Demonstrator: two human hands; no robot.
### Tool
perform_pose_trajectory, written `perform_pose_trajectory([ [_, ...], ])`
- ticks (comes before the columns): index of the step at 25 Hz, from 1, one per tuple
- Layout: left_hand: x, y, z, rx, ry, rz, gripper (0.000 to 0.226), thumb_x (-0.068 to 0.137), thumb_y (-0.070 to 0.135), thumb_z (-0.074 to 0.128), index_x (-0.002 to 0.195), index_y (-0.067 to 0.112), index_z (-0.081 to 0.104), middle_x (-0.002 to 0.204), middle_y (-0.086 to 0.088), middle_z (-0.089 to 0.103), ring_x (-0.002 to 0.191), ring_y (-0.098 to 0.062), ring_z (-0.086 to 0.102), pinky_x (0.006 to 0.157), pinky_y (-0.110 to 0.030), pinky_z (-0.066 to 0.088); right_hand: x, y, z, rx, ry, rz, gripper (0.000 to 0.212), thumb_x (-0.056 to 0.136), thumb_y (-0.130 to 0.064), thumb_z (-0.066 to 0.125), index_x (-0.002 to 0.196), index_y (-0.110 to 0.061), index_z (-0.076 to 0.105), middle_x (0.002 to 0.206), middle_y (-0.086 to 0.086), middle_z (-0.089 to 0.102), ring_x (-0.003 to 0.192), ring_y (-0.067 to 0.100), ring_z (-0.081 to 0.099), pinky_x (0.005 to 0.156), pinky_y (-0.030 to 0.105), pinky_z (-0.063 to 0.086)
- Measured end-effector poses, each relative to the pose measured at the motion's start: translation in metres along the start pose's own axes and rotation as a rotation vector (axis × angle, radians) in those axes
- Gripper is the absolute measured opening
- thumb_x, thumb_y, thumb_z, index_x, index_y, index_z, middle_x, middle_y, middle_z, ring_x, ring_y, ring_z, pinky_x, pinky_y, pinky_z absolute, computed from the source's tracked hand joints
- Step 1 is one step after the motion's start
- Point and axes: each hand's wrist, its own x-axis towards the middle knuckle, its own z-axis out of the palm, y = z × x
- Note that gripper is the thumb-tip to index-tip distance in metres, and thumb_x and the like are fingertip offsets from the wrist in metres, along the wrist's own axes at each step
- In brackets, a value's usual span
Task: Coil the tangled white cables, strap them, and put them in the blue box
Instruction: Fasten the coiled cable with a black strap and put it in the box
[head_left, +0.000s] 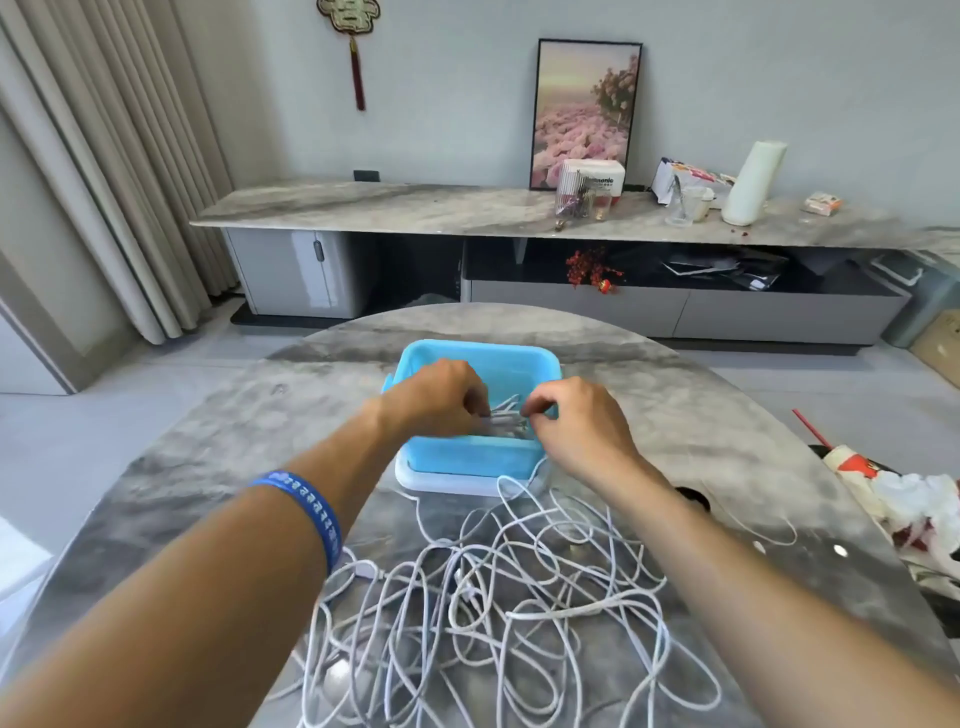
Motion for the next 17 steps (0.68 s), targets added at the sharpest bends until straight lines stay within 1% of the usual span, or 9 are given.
perform_pose_trajectory([
  [1, -0.002, -0.003, -0.002, -0.012, -0.119, -0.001, 0.015, 0.09, 0.023, 0.063, 0.093, 0.013, 0.074, 0.09, 0.001, 0.071, 0.087, -0.018, 0.06, 0.072, -0.024, 0.043, -0.001, -0.001, 0.003, -0.1, -0.004, -0.098, 0.018, 0.091, -0.02, 0.059, 0.102, -0.024, 0.073, 0.111, -0.003, 0.07, 0.105, 0.025, 0.057, 0.085, 0.034, 0.046],
  [3, -0.001, -0.002, -0.009, 0.067, -0.286, 0.01, 0.028, 0.1, 0.023, 0.048, 0.117, 0.014, 0.067, 0.111, -0.006, 0.067, 0.103, -0.023, 0.058, 0.085, -0.027, 0.043, -0.003, -0.004, 0.008, -0.236, -0.092, -0.25, 0.03, 0.098, -0.039, 0.049, 0.119, -0.024, 0.064, 0.122, -0.005, 0.064, 0.115, 0.026, 0.052, 0.093, 0.04, 0.038],
  [5, -0.003, 0.005, -0.014, 0.137, -0.385, -0.036, 0.038, 0.105, 0.024, 0.028, 0.139, 0.022, 0.046, 0.127, -0.01, 0.055, 0.12, -0.029, 0.05, 0.097, -0.035, 0.036, -0.003, -0.009, 0.011, -0.387, -0.307, -0.268, 0.045, 0.097, -0.056, 0.041, 0.13, -0.029, 0.056, 0.121, -0.004, 0.064, 0.117, 0.024, 0.053, 0.096, 0.044, 0.033],
  [7, -0.006, 0.007, -0.008, 0.151, -0.422, -0.115, 0.04, 0.106, 0.032, 0.019, 0.139, 0.025, 0.041, 0.131, -0.01, 0.049, 0.124, -0.032, 0.044, 0.1, -0.043, 0.035, 0.002, -0.01, 0.015, -0.45, -0.414, -0.217, 0.042, 0.096, -0.052, 0.046, 0.13, -0.029, 0.056, 0.118, 0.0, 0.066, 0.114, 0.025, 0.055, 0.089, 0.041, 0.032],
  [9, -0.012, 0.004, -0.001, 0.108, -0.319, -0.091, 0.044, 0.104, 0.042, 0.021, 0.115, 0.017, 0.056, 0.122, -0.01, 0.053, 0.117, -0.031, 0.045, 0.096, -0.045, 0.038, 0.005, -0.011, 0.017, -0.458, -0.381, -0.198, 0.032, 0.097, -0.041, 0.048, 0.124, -0.029, 0.059, 0.119, 0.001, 0.065, 0.115, 0.026, 0.055, 0.087, 0.041, 0.031],
  [11, -0.023, 0.0, 0.008, -0.082, -0.038, -0.048, 0.052, 0.102, 0.049, 0.032, 0.081, 0.01, 0.06, 0.103, -0.011, 0.058, 0.1, -0.028, 0.053, 0.087, -0.044, 0.043, 0.002, -0.009, 0.016, -0.463, -0.298, -0.238, 0.03, 0.094, -0.039, 0.051, 0.121, -0.029, 0.061, 0.119, -0.003, 0.065, 0.117, 0.024, 0.052, 0.093, 0.043, 0.031],
  [12, -0.03, 0.0, 0.011, -0.13, 0.056, -0.026, 0.053, 0.101, 0.048, 0.037, 0.076, 0.009, 0.062, 0.096, -0.01, 0.059, 0.093, -0.028, 0.055, 0.084, -0.043, 0.044, -0.002, -0.007, 0.014, -0.438, -0.223, -0.279, 0.03, 0.092, -0.04, 0.053, 0.118, -0.028, 0.062, 0.117, -0.005, 0.064, 0.117, 0.023, 0.05, 0.095, 0.043, 0.031],
  [15, -0.055, 0.007, 0.016, -0.114, 0.219, 0.026, 0.034, 0.095, 0.038, 0.049, 0.098, 0.015, 0.074, 0.101, -0.008, 0.063, 0.096, -0.029, 0.058, 0.086, -0.042, 0.046, -0.027, 0.003, -0.004, -0.279, 0.016, -0.364, 0.029, 0.083, -0.038, 0.062, 0.104, -0.02, 0.068, 0.112, -0.004, 0.067, 0.111, 0.028, 0.055, 0.094, 0.044, 0.038],
  [17, -0.075, 0.018, 0.014, -0.092, 0.334, 0.02, 0.034, 0.088, 0.032, 0.051, 0.108, 0.015, 0.072, 0.111, -0.008, 0.064, 0.101, -0.032, 0.057, 0.089, -0.045, 0.046, -0.053, 0.008, -0.021, -0.216, 0.048, -0.339, 0.028, 0.079, -0.036, 0.061, 0.097, -0.017, 0.071, 0.107, -0.001, 0.07, 0.102, 0.032, 0.061, 0.088, 0.044, 0.047],
])
